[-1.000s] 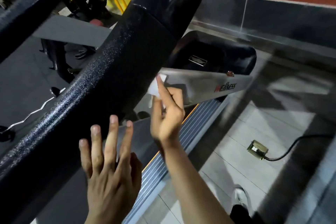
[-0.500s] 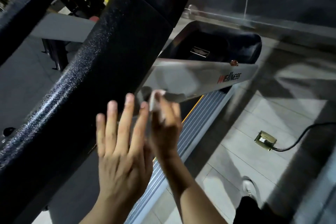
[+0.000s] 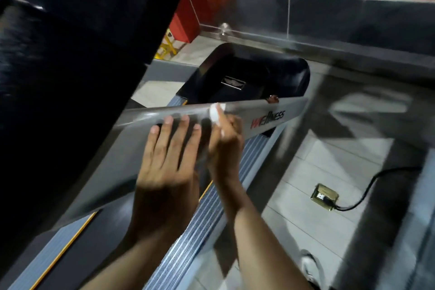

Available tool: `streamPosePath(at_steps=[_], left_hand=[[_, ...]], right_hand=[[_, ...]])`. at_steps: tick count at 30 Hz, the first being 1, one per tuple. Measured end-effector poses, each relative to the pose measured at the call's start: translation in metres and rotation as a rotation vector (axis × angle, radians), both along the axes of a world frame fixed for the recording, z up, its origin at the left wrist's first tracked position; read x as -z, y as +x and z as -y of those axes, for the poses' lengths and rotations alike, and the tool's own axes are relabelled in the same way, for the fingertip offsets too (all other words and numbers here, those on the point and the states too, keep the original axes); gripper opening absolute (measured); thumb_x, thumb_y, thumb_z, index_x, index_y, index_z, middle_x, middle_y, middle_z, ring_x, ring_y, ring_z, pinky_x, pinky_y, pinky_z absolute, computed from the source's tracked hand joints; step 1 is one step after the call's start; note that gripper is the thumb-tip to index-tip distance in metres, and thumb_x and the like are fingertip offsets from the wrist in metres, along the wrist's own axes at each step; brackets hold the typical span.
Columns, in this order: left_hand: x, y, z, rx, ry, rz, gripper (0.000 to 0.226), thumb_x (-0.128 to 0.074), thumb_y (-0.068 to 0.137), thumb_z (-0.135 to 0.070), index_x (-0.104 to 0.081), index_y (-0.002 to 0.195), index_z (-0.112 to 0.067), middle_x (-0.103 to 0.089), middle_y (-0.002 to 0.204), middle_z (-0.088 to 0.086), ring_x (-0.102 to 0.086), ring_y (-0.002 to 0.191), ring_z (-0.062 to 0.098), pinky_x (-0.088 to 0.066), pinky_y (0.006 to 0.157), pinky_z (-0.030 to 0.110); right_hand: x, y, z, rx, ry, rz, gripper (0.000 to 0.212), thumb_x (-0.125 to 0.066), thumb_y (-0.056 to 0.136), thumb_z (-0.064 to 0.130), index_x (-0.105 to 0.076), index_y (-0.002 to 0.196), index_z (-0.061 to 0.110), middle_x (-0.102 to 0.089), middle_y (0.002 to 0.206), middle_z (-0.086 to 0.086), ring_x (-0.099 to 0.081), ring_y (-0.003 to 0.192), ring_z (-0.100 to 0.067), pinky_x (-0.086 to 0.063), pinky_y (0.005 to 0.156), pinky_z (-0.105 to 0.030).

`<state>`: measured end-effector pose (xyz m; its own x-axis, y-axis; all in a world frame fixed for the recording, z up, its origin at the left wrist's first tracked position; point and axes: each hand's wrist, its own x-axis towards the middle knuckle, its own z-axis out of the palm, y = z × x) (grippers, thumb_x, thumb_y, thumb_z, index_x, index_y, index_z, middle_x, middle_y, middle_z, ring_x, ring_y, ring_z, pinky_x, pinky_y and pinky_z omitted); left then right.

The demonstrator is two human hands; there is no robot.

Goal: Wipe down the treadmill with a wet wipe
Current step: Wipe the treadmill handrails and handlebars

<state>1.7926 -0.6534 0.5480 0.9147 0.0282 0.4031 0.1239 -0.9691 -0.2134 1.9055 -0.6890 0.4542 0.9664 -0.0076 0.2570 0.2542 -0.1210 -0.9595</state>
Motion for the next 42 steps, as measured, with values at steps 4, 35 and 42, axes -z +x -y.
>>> streamPosePath(at_steps=[4, 35, 42], left_hand=[[0.017, 0.030, 0.005, -0.023, 0.013, -0.098, 0.064, -0.050, 0.086, -0.005, -0.043, 0.150, 0.001, -0.040, 0.158, 0.021, -0.028, 0.150, 0.042, -0.021, 0.123, 0.059], [0.099, 0.131, 0.020, -0.041, -0.030, -0.145, 0.043, -0.045, 0.100, -0.015, -0.058, 0.138, 0.000, -0.055, 0.145, 0.020, -0.039, 0.144, 0.042, -0.020, 0.122, 0.060], [0.117, 0.125, 0.024, -0.034, 0.032, -0.170, 0.050, -0.046, 0.092, -0.009, -0.057, 0.140, -0.003, -0.048, 0.152, 0.020, -0.030, 0.149, 0.045, -0.007, 0.125, 0.056]], right_hand=[[0.050, 0.083, 0.028, -0.039, -0.071, -0.224, 0.042, -0.040, 0.097, 0.020, -0.062, 0.132, 0.010, -0.058, 0.118, -0.011, -0.059, 0.112, -0.026, -0.043, 0.106, -0.032], [0.130, 0.020, 0.009, -0.059, 0.106, 0.036, 0.040, -0.069, 0.092, 0.011, -0.062, 0.131, 0.004, -0.062, 0.111, -0.009, -0.062, 0.100, -0.013, -0.053, 0.086, -0.025], [0.207, 0.130, 0.028, 0.186, 0.045, -0.277, 0.041, -0.061, 0.091, 0.015, -0.064, 0.132, 0.016, -0.061, 0.106, 0.000, -0.062, 0.099, -0.012, -0.054, 0.089, -0.025]])
